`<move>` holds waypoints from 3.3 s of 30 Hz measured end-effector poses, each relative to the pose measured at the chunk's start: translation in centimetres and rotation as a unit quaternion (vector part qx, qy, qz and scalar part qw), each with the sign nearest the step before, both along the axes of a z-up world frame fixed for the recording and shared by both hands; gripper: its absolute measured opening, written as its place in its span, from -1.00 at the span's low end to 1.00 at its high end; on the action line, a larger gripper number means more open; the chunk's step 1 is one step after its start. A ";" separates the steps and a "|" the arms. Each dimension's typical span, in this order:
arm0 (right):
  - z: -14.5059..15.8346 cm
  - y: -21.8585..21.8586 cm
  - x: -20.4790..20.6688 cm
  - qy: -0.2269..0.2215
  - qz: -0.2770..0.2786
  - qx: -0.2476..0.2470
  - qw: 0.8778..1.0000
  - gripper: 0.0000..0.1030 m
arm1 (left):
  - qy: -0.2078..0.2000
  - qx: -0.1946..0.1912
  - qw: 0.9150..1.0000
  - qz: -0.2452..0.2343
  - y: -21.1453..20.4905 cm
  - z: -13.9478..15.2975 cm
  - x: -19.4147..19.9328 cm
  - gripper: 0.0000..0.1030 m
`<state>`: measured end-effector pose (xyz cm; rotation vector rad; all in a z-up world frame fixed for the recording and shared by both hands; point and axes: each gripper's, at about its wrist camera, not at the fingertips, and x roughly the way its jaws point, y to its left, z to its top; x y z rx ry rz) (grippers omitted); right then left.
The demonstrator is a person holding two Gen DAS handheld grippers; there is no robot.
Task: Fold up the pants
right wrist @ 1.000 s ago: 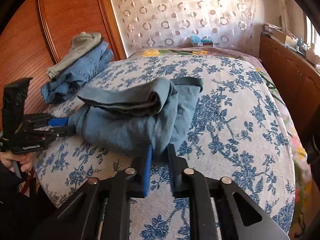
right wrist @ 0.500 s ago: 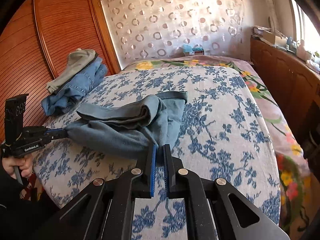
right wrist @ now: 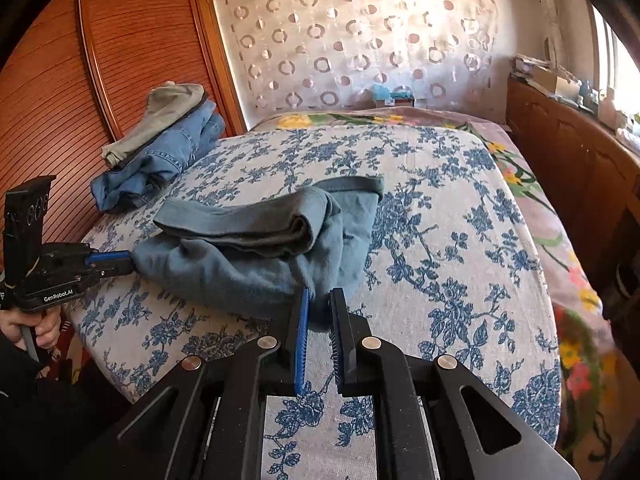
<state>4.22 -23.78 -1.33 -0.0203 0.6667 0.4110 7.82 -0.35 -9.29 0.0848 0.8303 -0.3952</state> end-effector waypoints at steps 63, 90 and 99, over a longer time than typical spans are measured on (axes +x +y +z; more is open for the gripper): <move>1.8 3.2 10.8 -0.027 -0.027 -0.015 0.999 -0.35 | -0.007 0.010 1.000 0.014 -1.6 0.6 6.7 -0.08; 0.4 4.6 11.7 -0.007 -0.013 -0.073 0.997 -0.33 | -0.001 -0.004 1.000 0.011 -1.6 0.3 5.4 -0.08; -1.5 3.1 7.5 0.040 0.021 -0.045 0.998 -0.33 | 0.008 -0.009 1.000 0.009 -1.6 0.0 4.4 -0.08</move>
